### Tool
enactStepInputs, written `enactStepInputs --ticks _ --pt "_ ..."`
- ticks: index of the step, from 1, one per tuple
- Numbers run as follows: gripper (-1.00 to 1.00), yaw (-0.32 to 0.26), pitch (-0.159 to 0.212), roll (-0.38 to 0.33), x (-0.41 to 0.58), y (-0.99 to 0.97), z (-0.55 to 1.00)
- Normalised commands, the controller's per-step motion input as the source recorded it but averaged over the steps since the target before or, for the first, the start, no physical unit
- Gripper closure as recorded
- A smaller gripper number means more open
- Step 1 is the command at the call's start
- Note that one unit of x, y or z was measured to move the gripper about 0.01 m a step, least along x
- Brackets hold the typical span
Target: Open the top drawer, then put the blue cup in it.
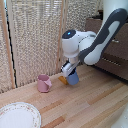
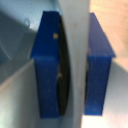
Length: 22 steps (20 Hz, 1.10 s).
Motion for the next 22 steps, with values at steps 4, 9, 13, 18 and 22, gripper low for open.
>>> enactStepInputs --ticks 4,9,13,18,22 --pt "1.00 -0.335 -0.080 0.005 -0.002 0.10 0.57" --pt "1.00 -0.346 -0.060 0.006 0.000 0.05 0.51" --pt "1.00 -0.337 -0.038 0.110 -0.046 0.00 0.52" --pt "1.00 -0.322 -0.010 0.185 -0.019 0.01 0.40" --pt "1.00 -0.298 0.000 0.252 0.000 0.03 0.27"
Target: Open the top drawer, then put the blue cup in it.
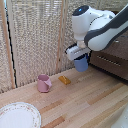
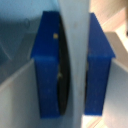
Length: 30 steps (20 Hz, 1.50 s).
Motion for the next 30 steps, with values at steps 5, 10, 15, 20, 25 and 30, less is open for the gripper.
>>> enactStepInputs --ticks 5,10,15,20,25,30 --pt "1.00 -0.296 0.000 0.259 0.000 0.04 0.25" --pt "1.00 -0.295 0.000 0.257 0.000 0.04 0.26" --pt "1.00 -0.286 -0.004 0.108 0.013 0.10 0.58" --pt "1.00 -0.252 -0.017 -0.013 0.061 0.23 0.97" --pt "1.00 -0.257 -0.020 -0.039 0.075 0.22 1.00" --pt "1.00 -0.179 -0.003 -0.144 0.449 0.26 0.84"
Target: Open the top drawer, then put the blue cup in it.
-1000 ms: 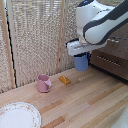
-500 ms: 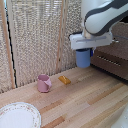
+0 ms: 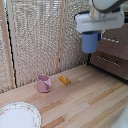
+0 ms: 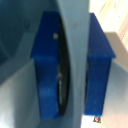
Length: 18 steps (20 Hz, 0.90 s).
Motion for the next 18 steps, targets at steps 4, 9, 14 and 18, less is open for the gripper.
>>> enactStepInputs --ticks 4,9,14,18 --pt "1.00 -0.095 0.000 -0.164 0.714 0.21 0.80" --pt "1.00 -0.096 0.003 -0.163 0.736 0.15 0.85" --pt "1.00 -0.196 0.033 -0.160 0.538 0.00 0.88" --pt "1.00 -0.217 0.043 -0.156 0.497 -0.02 0.88"
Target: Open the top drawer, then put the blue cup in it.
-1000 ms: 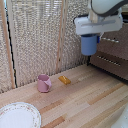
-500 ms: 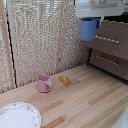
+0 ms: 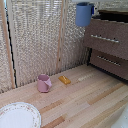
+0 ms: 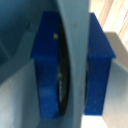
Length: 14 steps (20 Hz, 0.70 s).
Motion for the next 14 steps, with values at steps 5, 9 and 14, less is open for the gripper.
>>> enactStepInputs --ticks 5,9,14 --pt "1.00 -0.217 0.042 -0.158 0.498 -0.02 0.87" --pt "1.00 -0.217 0.068 -0.087 0.476 -0.21 0.93" --pt "1.00 -0.164 0.096 0.026 0.138 -0.66 1.00"
